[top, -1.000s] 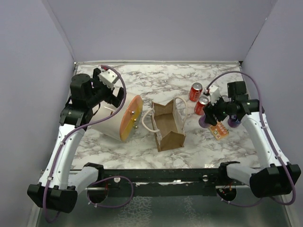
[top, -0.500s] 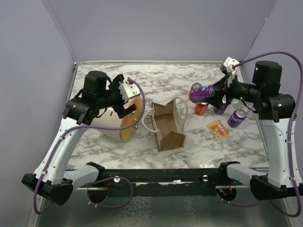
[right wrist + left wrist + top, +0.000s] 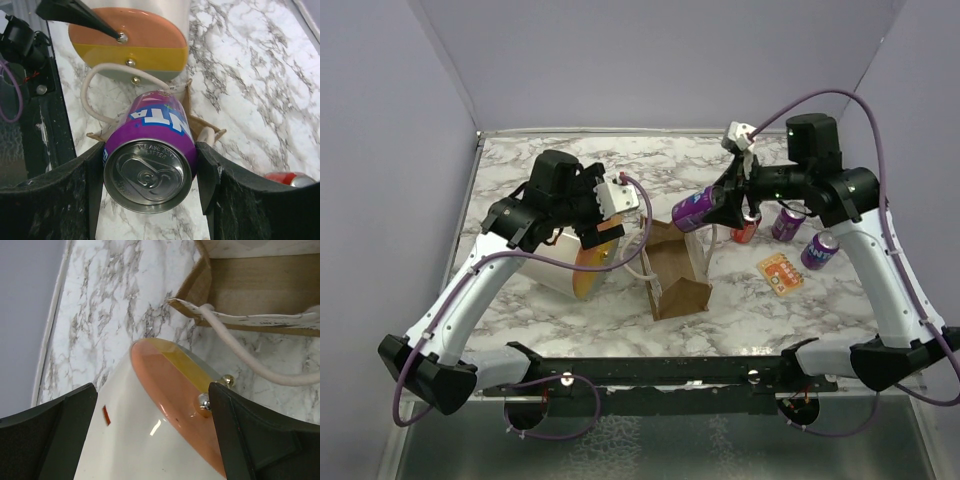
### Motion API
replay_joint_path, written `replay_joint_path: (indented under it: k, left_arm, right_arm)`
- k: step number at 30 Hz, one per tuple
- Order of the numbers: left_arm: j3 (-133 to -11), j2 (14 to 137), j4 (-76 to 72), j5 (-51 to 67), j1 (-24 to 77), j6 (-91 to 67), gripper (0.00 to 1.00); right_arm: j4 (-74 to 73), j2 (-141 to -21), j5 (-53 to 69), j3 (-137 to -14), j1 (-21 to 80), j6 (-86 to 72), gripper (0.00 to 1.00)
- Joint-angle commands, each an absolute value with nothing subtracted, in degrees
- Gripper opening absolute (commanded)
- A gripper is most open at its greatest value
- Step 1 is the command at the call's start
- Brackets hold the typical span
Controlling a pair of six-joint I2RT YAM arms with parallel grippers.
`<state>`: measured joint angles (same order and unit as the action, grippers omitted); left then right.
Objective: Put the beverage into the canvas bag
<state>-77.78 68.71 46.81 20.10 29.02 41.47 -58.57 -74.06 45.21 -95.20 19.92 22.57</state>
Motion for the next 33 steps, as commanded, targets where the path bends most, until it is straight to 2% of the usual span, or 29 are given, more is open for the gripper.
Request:
replay_joint_path:
  k: [1,8,20,28,33]
  left_arm:
    - [-77.9,70.0,42.0,10.9,29.4,41.1,0.96]
    - [-72.6,69.0,42.3,2.5,29.4,44.1,0.96]
    - [-66.5,65.2,43.6,-3.5,25.7,48.2,0.95]
    - [-64.3,62.0,43.7,-3.0,23.6,49.4,0.95]
    - [-69.4,60.5,47.6,10.5,23.6,49.5,0.95]
  right_arm:
    - [-52.1,-76.6,43.0,-96.5,26.2,23.8,0.01]
    - [-51.3,-80.3,38.0,-94.5,34.4,28.1,0.01]
    - [-46.9,-83.7,29.4,-89.8,37.0,26.8,0.01]
    - [-45.9,-86.2,25.6,-90.5,37.1,23.4,0.01]
    - [-46.2,-86.8,24.9,-90.5,37.1,23.7,0.01]
